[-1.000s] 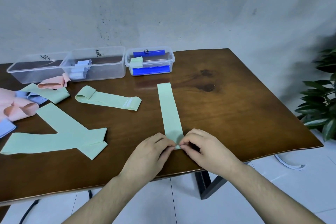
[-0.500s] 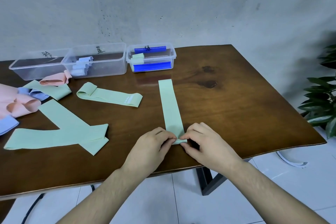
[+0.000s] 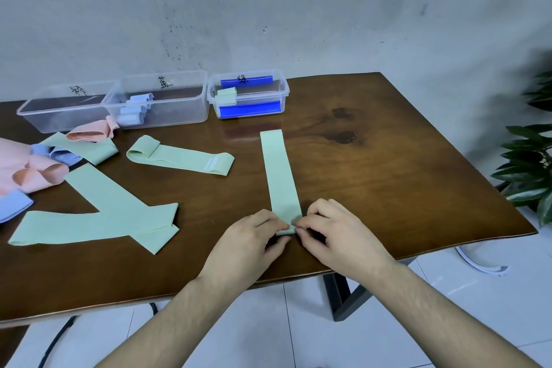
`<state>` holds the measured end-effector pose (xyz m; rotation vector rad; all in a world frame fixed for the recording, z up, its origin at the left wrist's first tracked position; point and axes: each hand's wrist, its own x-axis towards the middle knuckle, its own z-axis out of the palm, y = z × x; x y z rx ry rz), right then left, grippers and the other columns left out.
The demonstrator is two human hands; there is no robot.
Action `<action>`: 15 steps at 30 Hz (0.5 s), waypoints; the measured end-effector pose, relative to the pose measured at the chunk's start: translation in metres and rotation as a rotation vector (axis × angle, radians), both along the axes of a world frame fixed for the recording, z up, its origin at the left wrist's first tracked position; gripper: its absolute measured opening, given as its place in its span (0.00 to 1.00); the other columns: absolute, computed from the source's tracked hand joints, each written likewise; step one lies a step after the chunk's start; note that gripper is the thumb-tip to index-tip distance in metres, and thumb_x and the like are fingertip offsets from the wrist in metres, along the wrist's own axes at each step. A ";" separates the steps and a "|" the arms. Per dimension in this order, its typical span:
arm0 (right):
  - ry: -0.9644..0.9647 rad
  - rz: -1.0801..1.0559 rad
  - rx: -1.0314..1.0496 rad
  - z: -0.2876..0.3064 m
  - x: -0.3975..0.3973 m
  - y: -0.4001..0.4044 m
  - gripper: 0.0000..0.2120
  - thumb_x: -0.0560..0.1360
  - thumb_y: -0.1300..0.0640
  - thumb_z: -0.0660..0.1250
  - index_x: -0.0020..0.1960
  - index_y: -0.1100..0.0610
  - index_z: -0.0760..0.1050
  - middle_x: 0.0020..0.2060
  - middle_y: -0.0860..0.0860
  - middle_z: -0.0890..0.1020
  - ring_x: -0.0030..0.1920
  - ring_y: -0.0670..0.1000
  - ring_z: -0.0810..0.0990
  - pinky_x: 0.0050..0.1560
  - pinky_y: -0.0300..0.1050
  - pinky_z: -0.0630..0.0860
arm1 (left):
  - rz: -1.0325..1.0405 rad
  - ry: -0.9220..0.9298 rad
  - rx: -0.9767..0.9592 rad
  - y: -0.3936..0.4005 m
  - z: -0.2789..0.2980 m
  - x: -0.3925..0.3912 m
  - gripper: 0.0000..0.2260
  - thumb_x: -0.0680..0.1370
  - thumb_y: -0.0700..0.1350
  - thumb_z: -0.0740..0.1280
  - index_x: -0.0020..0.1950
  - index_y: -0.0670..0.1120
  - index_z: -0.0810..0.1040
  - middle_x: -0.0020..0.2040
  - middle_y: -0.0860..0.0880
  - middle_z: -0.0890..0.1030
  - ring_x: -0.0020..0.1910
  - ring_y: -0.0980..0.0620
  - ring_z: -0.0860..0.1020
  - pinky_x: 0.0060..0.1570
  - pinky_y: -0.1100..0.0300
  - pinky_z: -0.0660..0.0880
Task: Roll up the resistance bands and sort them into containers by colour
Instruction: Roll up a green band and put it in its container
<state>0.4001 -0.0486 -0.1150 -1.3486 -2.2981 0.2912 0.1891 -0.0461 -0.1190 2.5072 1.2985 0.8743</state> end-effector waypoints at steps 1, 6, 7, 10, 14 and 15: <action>0.000 0.000 0.001 0.000 0.000 0.000 0.10 0.80 0.51 0.67 0.58 0.50 0.83 0.47 0.43 0.76 0.48 0.45 0.73 0.48 0.38 0.75 | 0.003 0.018 0.003 0.000 -0.001 0.000 0.06 0.76 0.44 0.74 0.51 0.46 0.84 0.49 0.53 0.80 0.40 0.55 0.79 0.44 0.64 0.76; -0.036 -0.005 0.021 0.000 0.000 0.001 0.16 0.79 0.49 0.67 0.66 0.51 0.80 0.53 0.43 0.76 0.51 0.45 0.70 0.53 0.36 0.73 | 0.014 0.025 -0.041 0.002 0.002 0.001 0.06 0.78 0.44 0.70 0.54 0.46 0.83 0.51 0.53 0.77 0.40 0.55 0.80 0.44 0.63 0.77; -0.022 0.004 0.012 0.000 0.000 0.001 0.18 0.79 0.49 0.68 0.67 0.51 0.78 0.54 0.42 0.76 0.52 0.45 0.70 0.55 0.35 0.72 | 0.015 0.024 -0.048 0.002 0.002 0.001 0.06 0.79 0.44 0.69 0.54 0.46 0.83 0.51 0.53 0.77 0.41 0.55 0.80 0.44 0.63 0.78; 0.004 0.060 -0.031 0.002 0.000 0.004 0.15 0.79 0.52 0.69 0.65 0.48 0.78 0.55 0.40 0.76 0.53 0.43 0.71 0.55 0.34 0.72 | 0.016 0.026 -0.063 0.005 0.003 0.000 0.07 0.80 0.45 0.68 0.55 0.46 0.83 0.50 0.53 0.77 0.41 0.54 0.79 0.43 0.60 0.78; 0.056 0.051 -0.070 0.002 -0.002 0.009 0.13 0.80 0.53 0.68 0.64 0.47 0.78 0.56 0.39 0.79 0.54 0.42 0.74 0.56 0.37 0.74 | 0.016 -0.006 -0.095 0.008 0.003 -0.002 0.08 0.80 0.45 0.68 0.56 0.46 0.84 0.50 0.53 0.79 0.44 0.56 0.79 0.47 0.62 0.77; 0.064 0.044 -0.074 0.002 -0.002 0.009 0.13 0.80 0.53 0.68 0.64 0.47 0.77 0.56 0.39 0.79 0.55 0.42 0.74 0.56 0.36 0.74 | 0.014 -0.020 -0.107 0.008 0.004 -0.003 0.08 0.80 0.46 0.68 0.56 0.47 0.84 0.50 0.53 0.79 0.45 0.57 0.79 0.48 0.64 0.76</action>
